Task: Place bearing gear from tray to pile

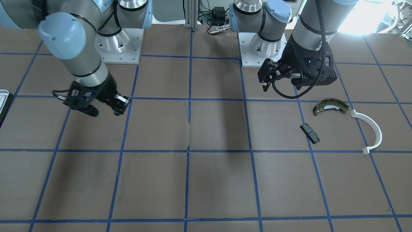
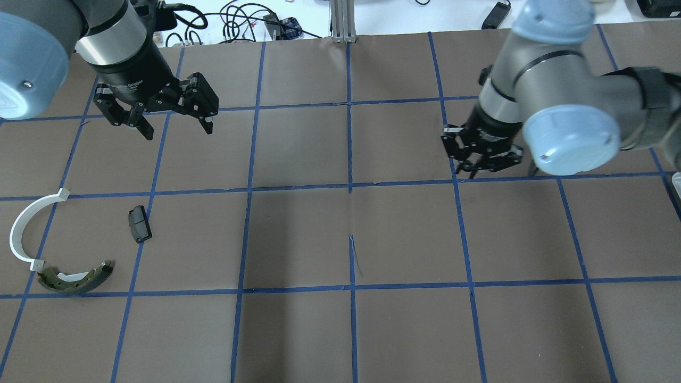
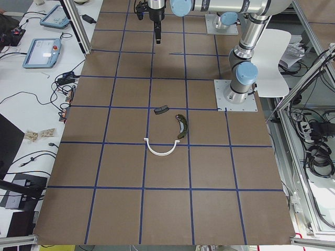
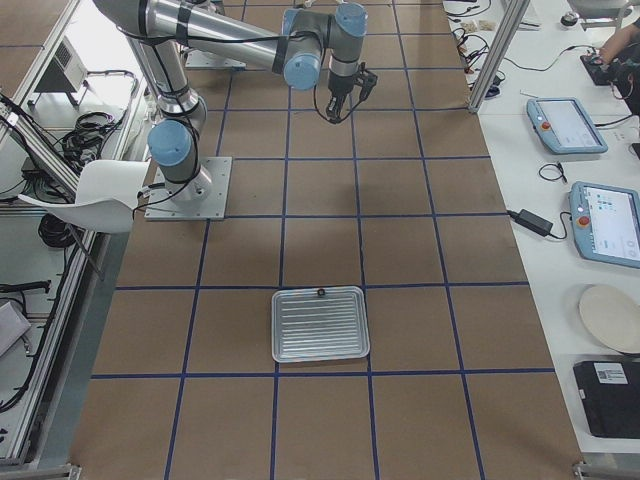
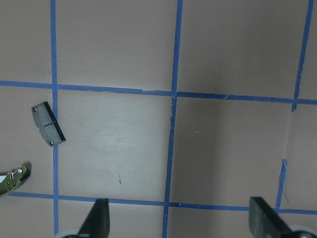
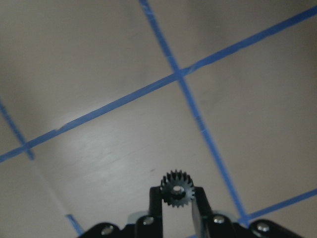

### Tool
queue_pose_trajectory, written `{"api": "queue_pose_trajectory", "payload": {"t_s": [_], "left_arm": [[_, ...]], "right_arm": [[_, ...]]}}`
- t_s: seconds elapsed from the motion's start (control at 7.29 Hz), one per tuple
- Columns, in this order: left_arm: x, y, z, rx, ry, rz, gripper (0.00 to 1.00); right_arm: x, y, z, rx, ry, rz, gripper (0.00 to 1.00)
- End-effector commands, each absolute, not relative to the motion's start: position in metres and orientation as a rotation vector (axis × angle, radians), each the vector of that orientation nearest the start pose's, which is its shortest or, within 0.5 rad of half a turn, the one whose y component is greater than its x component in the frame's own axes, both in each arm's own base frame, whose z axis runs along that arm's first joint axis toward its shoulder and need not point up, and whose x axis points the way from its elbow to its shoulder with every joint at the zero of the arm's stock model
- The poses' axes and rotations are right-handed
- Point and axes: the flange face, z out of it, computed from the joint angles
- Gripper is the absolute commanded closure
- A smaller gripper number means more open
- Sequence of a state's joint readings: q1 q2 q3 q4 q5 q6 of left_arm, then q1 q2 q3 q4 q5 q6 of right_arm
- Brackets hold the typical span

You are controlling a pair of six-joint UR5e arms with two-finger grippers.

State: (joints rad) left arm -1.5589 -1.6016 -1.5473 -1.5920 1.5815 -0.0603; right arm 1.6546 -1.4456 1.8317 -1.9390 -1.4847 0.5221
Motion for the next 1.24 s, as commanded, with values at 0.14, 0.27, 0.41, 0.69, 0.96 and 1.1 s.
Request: {"api": "queue_pose_trajectory", "payload": {"t_s": [0.14,0.27,0.41,0.69,0.96,1.1], "left_arm": [[-0.124,-0.509,0.448,-0.109,3.124,0.148,0.0],[-0.121,-0.512,0.43,-0.086,3.129,0.113,0.0],[-0.113,-0.516,0.412,-0.074,3.13,0.042,0.0],[-0.108,-0.513,0.391,-0.096,3.131,0.048,0.0],[-0.109,-0.523,0.394,-0.118,3.144,0.036,0.0],[-0.116,-0.527,0.397,-0.121,3.145,0.031,0.0]], "right_arm": [[0.318,-0.513,0.244,0.679,2.944,-0.023,1.0],[0.331,-0.517,0.229,0.666,2.953,0.007,0.95],[0.338,-0.525,0.216,0.687,2.94,0.043,0.74],[0.347,-0.532,0.211,0.662,2.969,0.047,0.0],[0.323,-0.536,0.246,0.563,2.992,0.032,0.0],[0.278,-0.536,0.29,0.478,3.038,0.047,0.0]]}}
